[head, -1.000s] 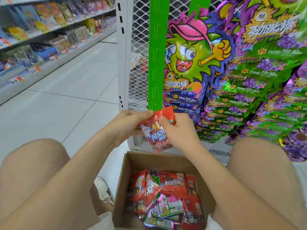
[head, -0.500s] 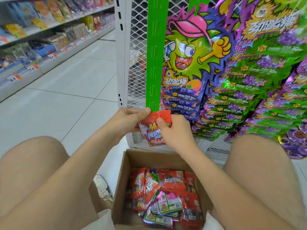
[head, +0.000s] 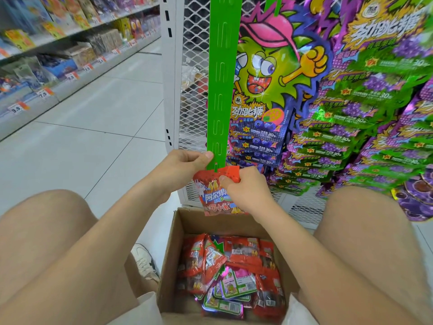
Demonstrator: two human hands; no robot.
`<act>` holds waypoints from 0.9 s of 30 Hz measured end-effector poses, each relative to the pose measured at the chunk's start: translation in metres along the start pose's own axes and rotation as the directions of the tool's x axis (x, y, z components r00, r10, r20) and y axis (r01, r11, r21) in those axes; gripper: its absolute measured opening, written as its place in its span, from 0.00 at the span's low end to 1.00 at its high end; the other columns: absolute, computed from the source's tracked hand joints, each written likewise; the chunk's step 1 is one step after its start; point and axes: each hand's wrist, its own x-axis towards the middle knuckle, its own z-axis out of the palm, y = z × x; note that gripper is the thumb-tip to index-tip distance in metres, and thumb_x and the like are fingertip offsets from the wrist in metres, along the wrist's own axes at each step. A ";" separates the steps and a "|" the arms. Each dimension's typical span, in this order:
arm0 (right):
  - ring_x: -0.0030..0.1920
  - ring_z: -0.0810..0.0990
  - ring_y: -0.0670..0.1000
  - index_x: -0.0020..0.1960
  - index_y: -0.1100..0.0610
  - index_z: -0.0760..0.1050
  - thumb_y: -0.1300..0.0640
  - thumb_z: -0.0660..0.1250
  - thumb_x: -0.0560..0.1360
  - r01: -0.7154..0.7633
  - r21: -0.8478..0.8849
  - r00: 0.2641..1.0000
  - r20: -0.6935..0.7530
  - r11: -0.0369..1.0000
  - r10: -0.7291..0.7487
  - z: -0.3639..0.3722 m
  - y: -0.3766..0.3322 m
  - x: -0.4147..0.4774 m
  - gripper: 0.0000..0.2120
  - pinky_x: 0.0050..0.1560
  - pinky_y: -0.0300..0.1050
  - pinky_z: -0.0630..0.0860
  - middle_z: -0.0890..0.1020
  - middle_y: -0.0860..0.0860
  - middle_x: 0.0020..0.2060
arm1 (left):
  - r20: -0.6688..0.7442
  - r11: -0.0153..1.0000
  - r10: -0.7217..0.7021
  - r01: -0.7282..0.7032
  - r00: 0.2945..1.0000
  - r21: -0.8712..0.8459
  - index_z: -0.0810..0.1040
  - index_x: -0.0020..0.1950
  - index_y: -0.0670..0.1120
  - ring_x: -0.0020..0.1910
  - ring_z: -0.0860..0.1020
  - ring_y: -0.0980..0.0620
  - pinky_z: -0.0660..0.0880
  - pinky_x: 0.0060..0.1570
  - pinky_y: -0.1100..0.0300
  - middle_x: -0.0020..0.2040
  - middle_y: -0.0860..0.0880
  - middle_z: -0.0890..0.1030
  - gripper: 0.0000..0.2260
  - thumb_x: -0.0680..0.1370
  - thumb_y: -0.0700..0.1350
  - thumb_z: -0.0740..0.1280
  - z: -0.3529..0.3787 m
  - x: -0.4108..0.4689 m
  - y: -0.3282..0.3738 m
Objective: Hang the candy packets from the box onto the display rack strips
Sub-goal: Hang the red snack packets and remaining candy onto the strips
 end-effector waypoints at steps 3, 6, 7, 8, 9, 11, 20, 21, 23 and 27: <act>0.27 0.70 0.51 0.29 0.54 0.69 0.47 0.73 0.78 -0.048 0.052 0.999 -0.005 0.997 0.048 0.000 0.005 0.002 0.24 0.35 0.44 0.67 0.69 0.44 0.20 | 0.027 0.992 0.101 -0.103 0.994 0.078 0.84 0.54 0.43 0.49 0.86 0.54 0.82 0.52 0.59 0.51 0.48 0.89 0.08 0.84 0.47 0.69 0.002 0.002 -0.009; 0.33 0.72 0.53 0.33 0.57 0.72 0.42 0.76 0.74 -0.095 -0.097 0.995 -0.033 0.991 0.092 -0.001 0.022 0.010 0.23 0.32 0.46 0.65 0.72 0.51 0.26 | -0.040 0.960 0.212 -0.200 0.977 0.196 0.84 0.57 0.46 0.53 0.86 0.51 0.82 0.59 0.47 0.50 0.51 0.89 0.04 0.84 0.42 0.69 0.011 0.006 -0.019; 0.36 0.72 0.53 0.34 0.57 0.70 0.44 0.77 0.73 -0.127 -0.198 0.992 -0.001 0.972 0.129 -0.001 0.031 0.012 0.23 0.30 0.45 0.63 0.71 0.52 0.29 | -0.067 0.949 0.238 -0.218 0.969 0.229 0.83 0.57 0.47 0.52 0.86 0.54 0.82 0.59 0.50 0.50 0.52 0.88 0.04 0.84 0.41 0.69 0.014 0.008 -0.021; 0.37 0.72 0.53 0.35 0.57 0.69 0.48 0.76 0.74 -0.145 -0.306 0.982 0.072 0.941 0.174 0.000 0.041 0.013 0.21 0.29 0.45 0.63 0.71 0.52 0.32 | -0.083 0.943 0.259 -0.234 0.962 0.237 0.83 0.57 0.48 0.51 0.85 0.58 0.81 0.58 0.56 0.50 0.53 0.88 0.05 0.83 0.41 0.69 0.017 0.009 -0.022; 0.36 0.73 0.53 0.36 0.57 0.68 0.53 0.74 0.76 -0.137 -0.400 0.963 0.160 0.906 0.217 0.003 0.053 0.012 0.18 0.29 0.44 0.64 0.72 0.52 0.33 | -0.094 0.941 0.272 -0.243 0.958 0.237 0.82 0.58 0.50 0.49 0.84 0.63 0.80 0.55 0.64 0.50 0.56 0.87 0.06 0.83 0.41 0.70 0.020 0.009 -0.022; 0.35 0.76 0.53 0.36 0.57 0.70 0.61 0.69 0.77 -0.079 -0.518 0.916 0.301 0.852 0.267 0.015 0.080 0.008 0.13 0.32 0.44 0.70 0.74 0.53 0.34 | -0.130 0.932 0.298 -0.258 0.946 0.254 0.80 0.60 0.54 0.50 0.82 0.65 0.75 0.50 0.73 0.51 0.60 0.85 0.08 0.83 0.43 0.70 0.023 0.010 -0.022; 0.60 0.83 0.60 0.68 0.57 0.74 0.63 0.69 0.78 -0.342 -0.577 0.841 0.165 0.742 0.515 0.099 0.223 -0.042 0.19 0.61 0.49 0.80 0.82 0.59 0.61 | -0.390 0.806 0.494 -0.242 0.777 0.539 0.68 0.75 0.40 0.69 0.69 0.42 0.61 0.67 0.58 0.70 0.40 0.72 0.29 0.74 0.41 0.68 0.039 0.035 -0.045; 0.62 0.81 0.60 0.73 0.56 0.69 0.63 0.70 0.78 -0.379 -0.563 0.826 0.153 0.735 0.543 0.105 0.231 -0.046 0.25 0.63 0.50 0.79 0.79 0.60 0.65 | -0.398 0.788 0.516 -0.238 0.758 0.567 0.70 0.72 0.41 0.67 0.70 0.41 0.62 0.65 0.56 0.67 0.40 0.72 0.27 0.73 0.41 0.68 0.045 0.035 -0.050; 0.68 0.77 0.63 0.81 0.52 0.56 0.63 0.72 0.77 -0.424 -0.536 0.795 0.165 0.730 0.584 0.114 0.248 -0.045 0.39 0.69 0.55 0.75 0.69 0.62 0.74 | -0.330 0.781 0.492 -0.241 0.806 0.577 0.74 0.66 0.44 0.63 0.71 0.41 0.67 0.63 0.50 0.63 0.42 0.74 0.20 0.74 0.44 0.67 0.054 0.036 -0.057; 0.65 0.79 0.62 0.81 0.40 0.53 0.61 0.70 0.78 -0.265 -0.627 0.834 0.232 0.733 0.500 0.116 0.263 -0.038 0.40 0.68 0.59 0.76 0.76 0.59 0.67 | 0.126 0.761 0.226 -0.256 0.966 0.597 0.82 0.56 0.49 0.53 0.80 0.46 0.77 0.57 0.49 0.53 0.49 0.82 0.10 0.78 0.49 0.65 0.065 0.045 -0.068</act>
